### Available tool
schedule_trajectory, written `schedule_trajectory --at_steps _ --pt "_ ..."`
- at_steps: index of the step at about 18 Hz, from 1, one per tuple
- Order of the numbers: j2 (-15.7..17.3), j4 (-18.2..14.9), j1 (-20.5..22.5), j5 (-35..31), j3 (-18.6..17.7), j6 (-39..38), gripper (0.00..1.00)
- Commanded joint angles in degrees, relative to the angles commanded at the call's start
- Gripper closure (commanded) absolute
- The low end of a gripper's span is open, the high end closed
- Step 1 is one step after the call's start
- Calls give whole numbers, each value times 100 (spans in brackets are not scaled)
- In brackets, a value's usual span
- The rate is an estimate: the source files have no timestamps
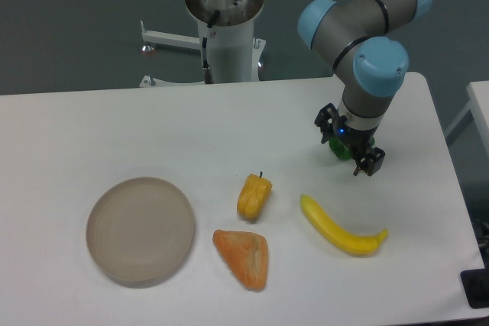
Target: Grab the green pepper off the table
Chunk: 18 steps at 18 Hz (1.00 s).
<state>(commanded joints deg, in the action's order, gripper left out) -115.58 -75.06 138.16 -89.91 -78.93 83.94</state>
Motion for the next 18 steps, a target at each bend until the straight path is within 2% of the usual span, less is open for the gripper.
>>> schedule_trajectory --at_steps 8,10,14,17,18 --pt "44 17 96 18 -53 227 0" --pt "61 0 298 9 -62 1138 0" --pt "18 -9 466 9 -202 1958 0" --pt "0 44 737 18 -491 2897 0" --pt "-9 61 825 26 -544 2996 0"
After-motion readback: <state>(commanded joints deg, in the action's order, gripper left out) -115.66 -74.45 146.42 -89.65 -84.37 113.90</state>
